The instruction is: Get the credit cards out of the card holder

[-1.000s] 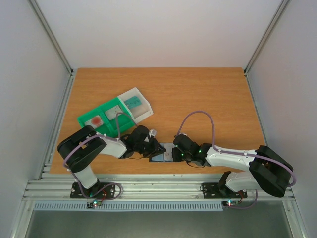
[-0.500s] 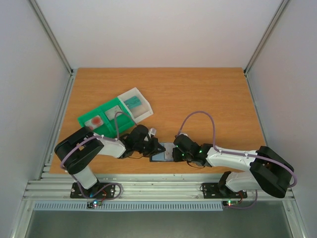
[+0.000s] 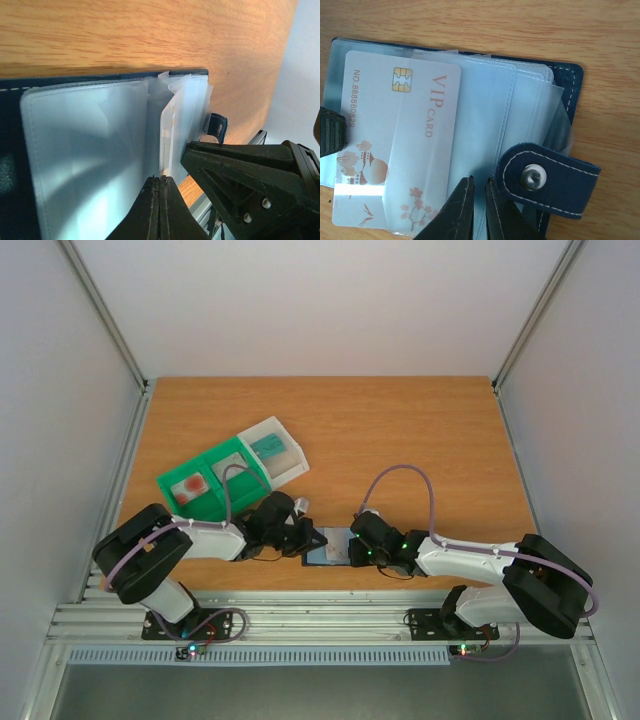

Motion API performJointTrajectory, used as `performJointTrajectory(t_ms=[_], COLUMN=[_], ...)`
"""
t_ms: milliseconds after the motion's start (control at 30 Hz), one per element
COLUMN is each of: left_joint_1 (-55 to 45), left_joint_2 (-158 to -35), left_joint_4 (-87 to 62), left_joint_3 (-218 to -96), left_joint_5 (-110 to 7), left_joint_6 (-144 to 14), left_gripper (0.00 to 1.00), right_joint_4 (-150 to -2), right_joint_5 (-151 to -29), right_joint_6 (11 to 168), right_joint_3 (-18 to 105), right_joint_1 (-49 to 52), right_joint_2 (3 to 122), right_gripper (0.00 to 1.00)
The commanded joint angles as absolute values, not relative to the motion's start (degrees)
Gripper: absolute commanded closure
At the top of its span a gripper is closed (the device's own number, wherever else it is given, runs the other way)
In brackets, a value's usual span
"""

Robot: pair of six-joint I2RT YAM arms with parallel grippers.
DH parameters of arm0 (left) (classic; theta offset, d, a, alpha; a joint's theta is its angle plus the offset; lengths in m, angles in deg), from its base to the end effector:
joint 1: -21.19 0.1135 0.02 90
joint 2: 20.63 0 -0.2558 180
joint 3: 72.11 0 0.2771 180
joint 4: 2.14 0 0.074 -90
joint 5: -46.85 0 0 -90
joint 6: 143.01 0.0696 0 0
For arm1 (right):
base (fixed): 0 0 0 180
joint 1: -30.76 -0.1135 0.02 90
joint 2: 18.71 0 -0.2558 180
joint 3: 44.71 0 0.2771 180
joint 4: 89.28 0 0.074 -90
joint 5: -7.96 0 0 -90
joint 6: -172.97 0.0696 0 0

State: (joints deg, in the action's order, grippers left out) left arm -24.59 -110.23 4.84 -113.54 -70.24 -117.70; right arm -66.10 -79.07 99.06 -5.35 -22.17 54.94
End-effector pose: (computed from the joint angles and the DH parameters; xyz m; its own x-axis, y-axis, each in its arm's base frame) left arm 0.1902 -0.2409 0.0733 -0.9892 -0.1375 -0.0506 -0.0403 0.5871 -0.8085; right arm 0.1560 0.2006 0.0819 -0.7045 -0.4734 -0.5288 -0.6086 0.7862 0.1071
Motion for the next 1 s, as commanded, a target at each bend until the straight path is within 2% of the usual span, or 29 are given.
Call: performJointTrajectory(t_ms=[0,233,500,800,900,967], left_joint_1=[-24.1,-23.4,-22.0,-21.8,-21.8,-21.8], left_joint_2=[-108.8,-107.9,-101.1,-92.2,-88.9,-86.8], left_joint_4=[3.6,1.4,-3.5,-12.0,-12.7,-12.6], left_joint_3=[-112.7,-113.0,-111.2,-111.9,-111.5,-111.6], left_joint_5=[-68.6,-68.7,-64.9,-61.0,-60.5,-61.2], left_joint_6=[-116.1,-115.7,-114.4,-112.6,-112.6,-112.8], left_gripper=[1.0,1.0,0.99,1.0,1.0,1.0], right_joint_4=[-65.2,-65.4,-65.2,-62.4,-61.4,-60.9], right_joint_5=[-78.4,-78.3,-78.5,-81.2,-83.0,-84.4], right_joint_6=[99.6,99.1,99.2,99.3,99.8,100.6], right_joint_3=[-5.5,-5.2,-5.2,-3.7,-3.4,-3.2], right_joint_1=[-22.0,-21.5,-21.5,-21.5,-21.5,-21.5], right_joint_2=[55.6,55.6,54.7,47.0,43.1,40.1], right_gripper=[0.92,0.92,0.92,0.91,0.88,0.83])
